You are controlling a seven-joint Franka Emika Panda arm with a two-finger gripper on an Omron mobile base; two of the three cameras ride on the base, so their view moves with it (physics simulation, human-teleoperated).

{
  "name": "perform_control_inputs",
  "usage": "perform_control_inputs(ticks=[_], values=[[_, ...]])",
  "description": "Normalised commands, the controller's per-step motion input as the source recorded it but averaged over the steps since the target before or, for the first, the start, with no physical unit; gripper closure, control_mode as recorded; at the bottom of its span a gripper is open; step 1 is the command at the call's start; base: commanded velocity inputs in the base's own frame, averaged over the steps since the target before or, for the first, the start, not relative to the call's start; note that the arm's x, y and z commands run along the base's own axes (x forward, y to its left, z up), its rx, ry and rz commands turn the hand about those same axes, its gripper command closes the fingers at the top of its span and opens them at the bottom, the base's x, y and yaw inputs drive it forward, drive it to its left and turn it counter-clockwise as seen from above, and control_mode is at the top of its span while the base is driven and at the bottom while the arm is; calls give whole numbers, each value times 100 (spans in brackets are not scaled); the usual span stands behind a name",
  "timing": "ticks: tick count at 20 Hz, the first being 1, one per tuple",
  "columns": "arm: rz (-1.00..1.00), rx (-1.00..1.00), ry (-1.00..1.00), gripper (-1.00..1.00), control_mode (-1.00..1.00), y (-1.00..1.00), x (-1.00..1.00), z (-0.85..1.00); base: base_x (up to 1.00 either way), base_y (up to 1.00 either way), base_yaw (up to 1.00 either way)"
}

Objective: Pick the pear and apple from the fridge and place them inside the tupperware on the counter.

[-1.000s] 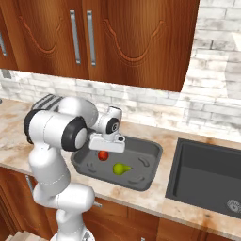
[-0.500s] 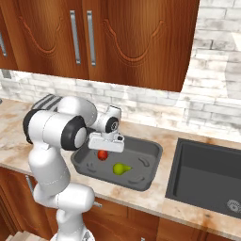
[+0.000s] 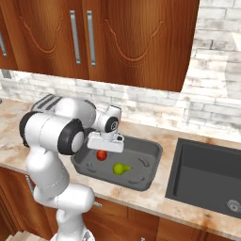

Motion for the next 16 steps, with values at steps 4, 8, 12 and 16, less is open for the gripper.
perform_control_inputs(ticks=[4,8,12,16], values=[[-5,4,-12,-100,-100,-10,-29,16,0,0,0],[-9,5,-18,-100,-100,-11,-33,25,0,0,0],[-12,1,-20,-100,-100,-4,-27,18,0,0,0],[-17,0,-17,-100,-100,0,-12,21,0,0,0]])
